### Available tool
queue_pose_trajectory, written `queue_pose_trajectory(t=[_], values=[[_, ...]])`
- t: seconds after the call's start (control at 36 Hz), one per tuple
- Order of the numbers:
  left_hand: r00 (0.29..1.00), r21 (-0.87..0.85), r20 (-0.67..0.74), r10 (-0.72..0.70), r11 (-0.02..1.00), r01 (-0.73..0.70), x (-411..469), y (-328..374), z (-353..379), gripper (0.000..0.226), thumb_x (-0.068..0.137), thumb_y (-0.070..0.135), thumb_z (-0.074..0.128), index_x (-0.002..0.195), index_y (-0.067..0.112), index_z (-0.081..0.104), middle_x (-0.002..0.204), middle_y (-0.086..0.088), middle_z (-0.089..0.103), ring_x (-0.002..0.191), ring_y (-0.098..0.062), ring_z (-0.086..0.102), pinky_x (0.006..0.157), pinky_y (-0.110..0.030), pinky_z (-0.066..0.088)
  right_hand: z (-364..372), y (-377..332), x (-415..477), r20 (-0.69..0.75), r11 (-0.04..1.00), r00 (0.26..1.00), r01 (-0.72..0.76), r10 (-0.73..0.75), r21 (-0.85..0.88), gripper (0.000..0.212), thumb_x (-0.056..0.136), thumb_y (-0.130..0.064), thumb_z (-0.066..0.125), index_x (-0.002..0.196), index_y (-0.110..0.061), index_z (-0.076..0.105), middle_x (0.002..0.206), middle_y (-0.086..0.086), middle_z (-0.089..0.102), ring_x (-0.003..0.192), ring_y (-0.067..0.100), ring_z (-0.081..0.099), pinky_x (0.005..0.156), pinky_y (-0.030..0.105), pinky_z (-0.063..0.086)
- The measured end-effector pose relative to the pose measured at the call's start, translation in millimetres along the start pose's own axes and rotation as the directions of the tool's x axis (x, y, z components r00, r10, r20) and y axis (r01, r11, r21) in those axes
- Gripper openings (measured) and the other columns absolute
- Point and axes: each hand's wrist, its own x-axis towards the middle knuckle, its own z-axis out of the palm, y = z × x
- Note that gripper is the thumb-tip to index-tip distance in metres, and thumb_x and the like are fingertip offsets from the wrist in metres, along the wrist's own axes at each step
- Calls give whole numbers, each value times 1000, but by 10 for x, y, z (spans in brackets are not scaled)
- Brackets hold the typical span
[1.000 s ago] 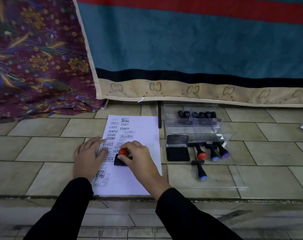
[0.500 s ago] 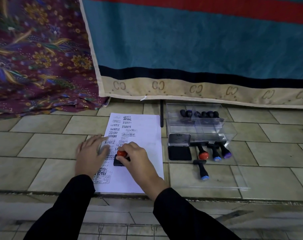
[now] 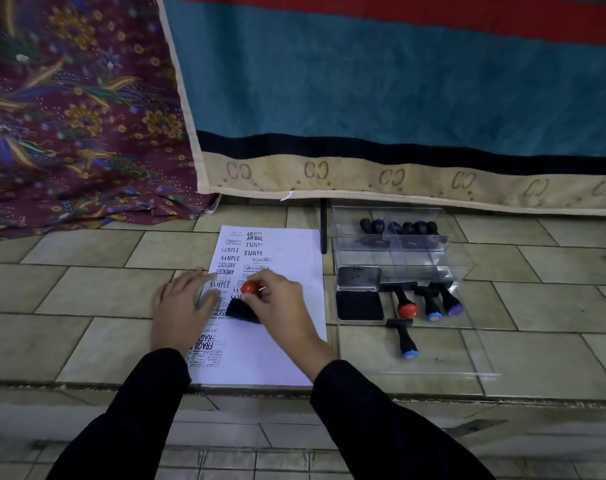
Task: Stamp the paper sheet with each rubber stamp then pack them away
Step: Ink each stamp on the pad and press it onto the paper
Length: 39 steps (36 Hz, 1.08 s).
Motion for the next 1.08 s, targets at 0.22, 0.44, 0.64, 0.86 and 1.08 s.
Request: queue_pose_trajectory(t=[0.22, 0.44, 0.64, 0.86, 1.08], values=[[1000, -15, -7, 1, 1000, -1, -16, 9, -1, 31, 92, 28, 63, 123, 30, 63, 138, 5, 56, 128, -19, 47, 111, -39, 20, -699, 6, 103, -260, 940, 951, -73, 166, 333, 28, 84, -7, 68, 110, -16, 64, 91, 4, 68, 84, 19, 67, 77, 27, 55], [999, -25, 31, -21, 999, 22, -14, 25, -27, 42, 86, 43, 46, 122, 32, 63, 140, 5, 54, 129, -20, 45, 113, -43, 19, -1359, 296, -127, -361, 997, 933, 32, -5, 68, 26, 84, -6, 65, 101, -26, 66, 95, -3, 68, 79, 2, 64, 71, 12, 51], [999, -31, 28, -27, 999, 28, -14, 11, -8, 42, 85, 44, 45, 121, 32, 64, 139, 6, 54, 130, -18, 45, 114, -42, 18, -1434, 584, -352, -223, 958, 956, 132, -191, -253, 25, 86, -8, 65, 110, -15, 66, 98, -3, 63, 84, 9, 63, 76, 25, 54], [999, -26, 37, -37, 999, 38, -13, 12, -3, 42, 85, 45, 45, 121, 34, 63, 141, 6, 53, 131, -19, 44, 114, -39, 16, -1383, 667, -369, -152, 942, 972, 128, -182, -311, 27, 88, -7, 62, 114, -14, 65, 103, -2, 62, 89, 8, 62, 81, 26, 54], [999, -15, 28, -35, 999, 36, -18, -8, 25, 31, 93, 33, 58, 124, 32, 62, 143, 4, 51, 132, -19, 43, 115, -41, 15, -1325, 709, -393, -183, 933, 966, 110, -181, -342, 26, 86, -5, 64, 111, -14, 66, 101, -6, 62, 84, -3, 56, 79, 4, 42]])
